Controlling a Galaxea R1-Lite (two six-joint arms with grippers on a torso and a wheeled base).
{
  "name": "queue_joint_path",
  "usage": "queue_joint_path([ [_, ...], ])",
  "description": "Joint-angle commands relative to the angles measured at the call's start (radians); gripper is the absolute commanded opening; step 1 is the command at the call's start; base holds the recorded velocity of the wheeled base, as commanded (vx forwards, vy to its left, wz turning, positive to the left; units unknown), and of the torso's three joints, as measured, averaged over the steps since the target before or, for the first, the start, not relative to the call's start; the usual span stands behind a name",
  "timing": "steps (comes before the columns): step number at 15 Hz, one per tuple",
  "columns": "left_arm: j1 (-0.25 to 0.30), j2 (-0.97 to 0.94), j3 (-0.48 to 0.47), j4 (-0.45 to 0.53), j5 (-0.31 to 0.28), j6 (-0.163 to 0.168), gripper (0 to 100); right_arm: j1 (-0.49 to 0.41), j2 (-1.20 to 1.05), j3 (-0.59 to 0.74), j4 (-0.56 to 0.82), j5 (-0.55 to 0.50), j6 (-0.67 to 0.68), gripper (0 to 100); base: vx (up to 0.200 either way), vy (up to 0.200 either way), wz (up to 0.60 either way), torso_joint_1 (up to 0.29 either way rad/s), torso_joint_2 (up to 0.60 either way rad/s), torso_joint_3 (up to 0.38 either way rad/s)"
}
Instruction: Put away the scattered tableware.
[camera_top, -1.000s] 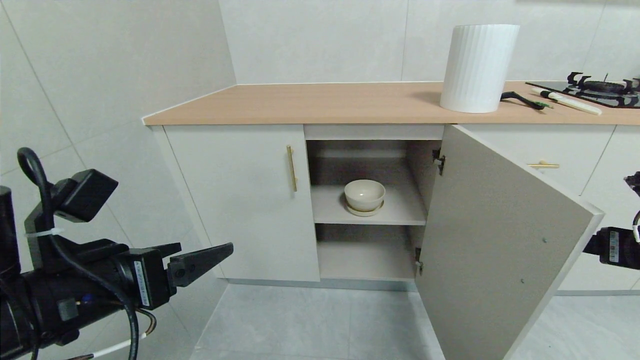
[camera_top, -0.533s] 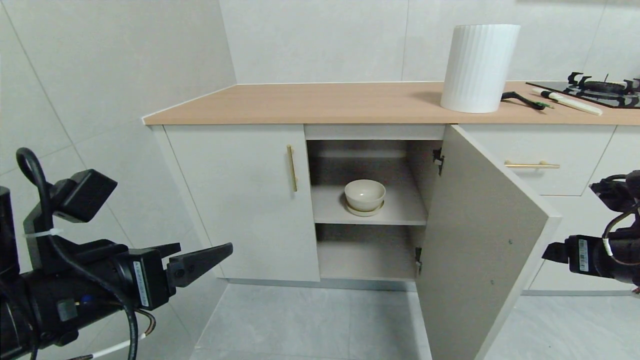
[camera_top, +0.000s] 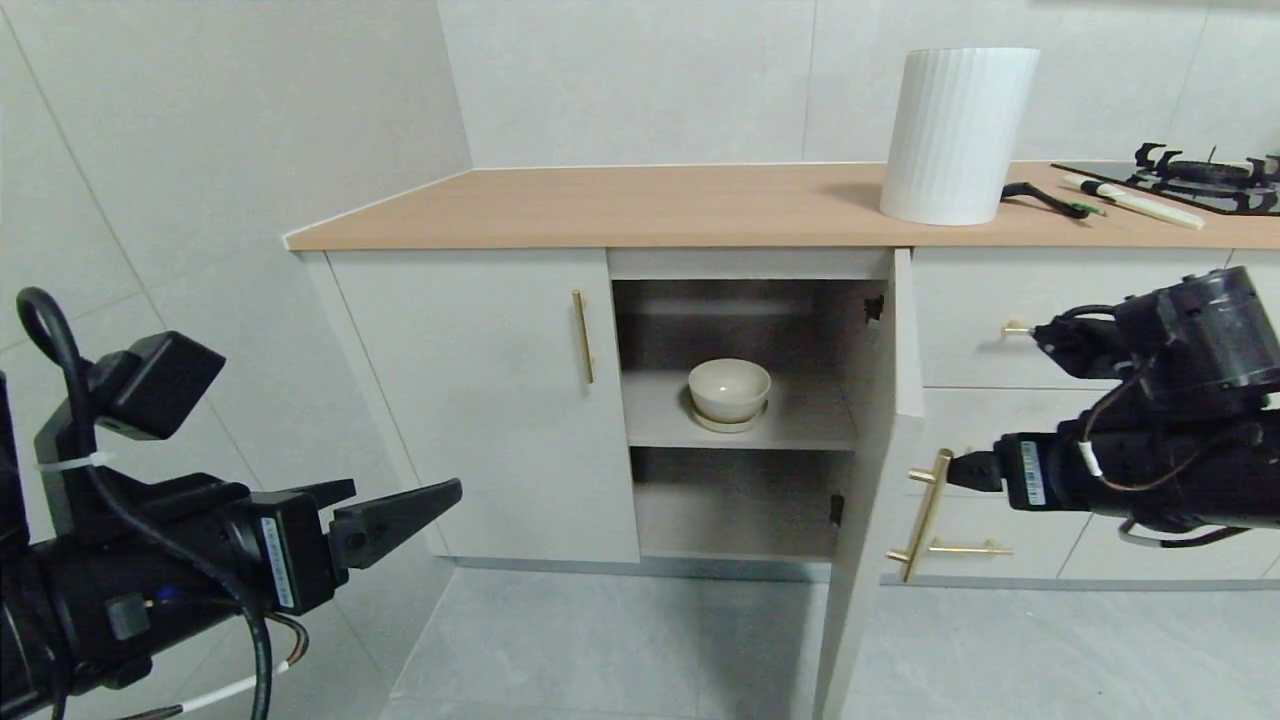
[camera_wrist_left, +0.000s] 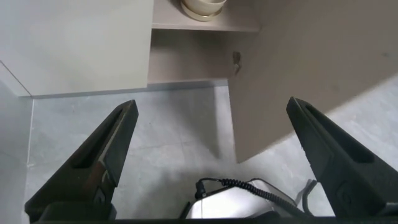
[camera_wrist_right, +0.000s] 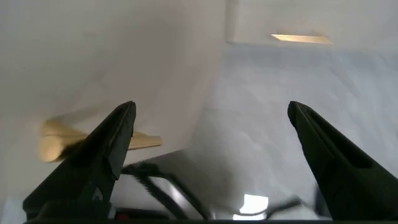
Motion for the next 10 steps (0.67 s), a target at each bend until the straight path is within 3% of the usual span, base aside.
queue_joint_path([
  [1,0.001,0.000,0.002,0.000,0.018,0.017,100,0.093,0.104,-0.070,-0.002,0.003,-0.001,100,0.000,0.000,0.00,0.000,0.00,0.000],
  [4,0.001,-0.003,0.003,0.000,0.046,0.046,100,0.114,0.190,-0.130,-0.019,0.005,0.002,100,0.000,0.000,0.00,0.000,0.00,0.000],
  [10,0.001,-0.008,0.003,-0.001,0.044,0.046,100,0.090,0.301,-0.119,-0.171,0.012,0.013,100,0.000,0.000,0.00,0.000,0.00,0.000],
])
